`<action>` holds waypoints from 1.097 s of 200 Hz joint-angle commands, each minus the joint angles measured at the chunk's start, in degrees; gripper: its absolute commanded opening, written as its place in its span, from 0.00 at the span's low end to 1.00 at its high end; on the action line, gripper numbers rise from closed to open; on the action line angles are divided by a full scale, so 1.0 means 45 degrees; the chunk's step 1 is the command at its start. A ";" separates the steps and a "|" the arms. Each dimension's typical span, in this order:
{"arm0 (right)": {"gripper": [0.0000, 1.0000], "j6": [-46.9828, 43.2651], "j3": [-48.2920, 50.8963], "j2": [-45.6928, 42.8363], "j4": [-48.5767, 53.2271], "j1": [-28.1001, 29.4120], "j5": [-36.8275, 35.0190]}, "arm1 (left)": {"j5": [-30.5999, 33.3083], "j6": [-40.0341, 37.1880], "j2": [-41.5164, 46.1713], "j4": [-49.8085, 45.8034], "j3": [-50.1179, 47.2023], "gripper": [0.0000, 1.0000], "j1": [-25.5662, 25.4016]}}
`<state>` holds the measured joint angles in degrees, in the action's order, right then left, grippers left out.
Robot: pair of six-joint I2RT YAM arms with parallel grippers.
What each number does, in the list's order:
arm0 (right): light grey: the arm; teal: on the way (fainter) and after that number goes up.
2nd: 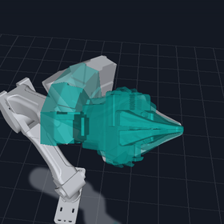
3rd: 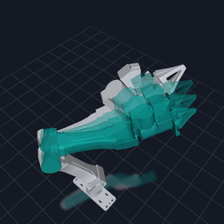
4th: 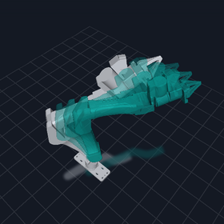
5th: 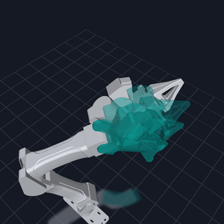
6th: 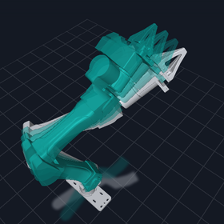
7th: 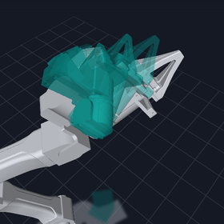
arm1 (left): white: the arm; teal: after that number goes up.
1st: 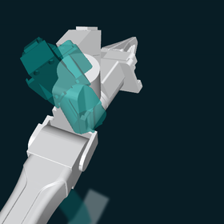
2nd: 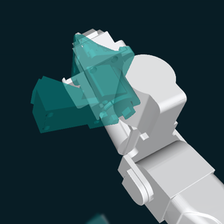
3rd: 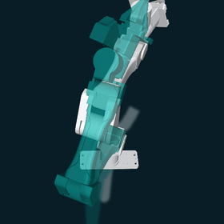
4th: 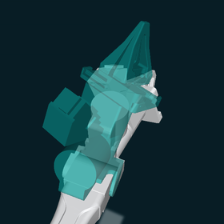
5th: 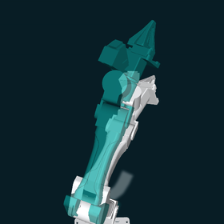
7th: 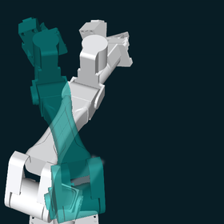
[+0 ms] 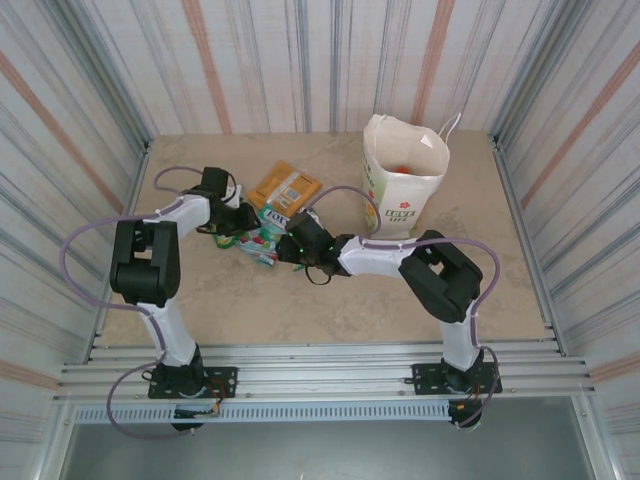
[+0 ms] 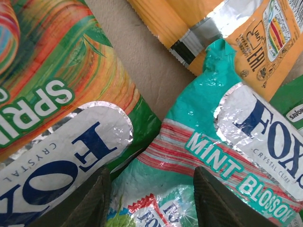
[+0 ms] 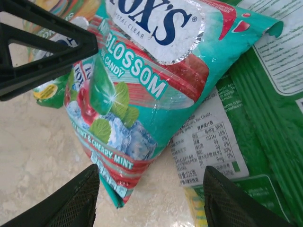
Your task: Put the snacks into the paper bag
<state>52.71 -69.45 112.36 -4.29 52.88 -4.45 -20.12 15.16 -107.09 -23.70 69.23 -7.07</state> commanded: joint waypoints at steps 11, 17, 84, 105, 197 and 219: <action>0.59 0.0858 -0.0475 0.0663 -0.0597 -0.0050 0.0082 | -0.0364 -0.0185 -0.0124 0.0206 -0.0317 0.47 0.0050; 0.59 0.0963 -0.0482 0.0777 -0.0759 -0.0081 0.0105 | -0.0389 -0.0185 -0.0145 0.0224 -0.0372 0.47 0.0043; 0.59 0.1529 -0.1152 0.2033 -0.2054 -0.0243 0.0241 | -0.0651 -0.0088 -0.0246 0.0420 -0.0766 0.42 0.0028; 0.59 0.1568 -0.1225 0.2377 -0.2947 -0.0277 0.0279 | -0.0731 -0.0029 -0.0265 0.0495 -0.0851 0.41 0.0009; 0.25 0.0455 -0.0630 0.1530 -0.3698 -0.0102 -0.0697 | -0.0670 0.0155 0.0616 0.0274 -0.0835 0.43 -0.0147; 0.21 -0.0265 -0.0162 0.0756 -0.3567 0.0005 -0.1031 | -0.0563 0.0196 0.1323 0.0008 -0.0718 0.47 -0.0138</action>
<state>56.25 -72.40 121.25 -19.46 52.27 -5.30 -22.06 15.31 -105.91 -21.23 66.57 -7.25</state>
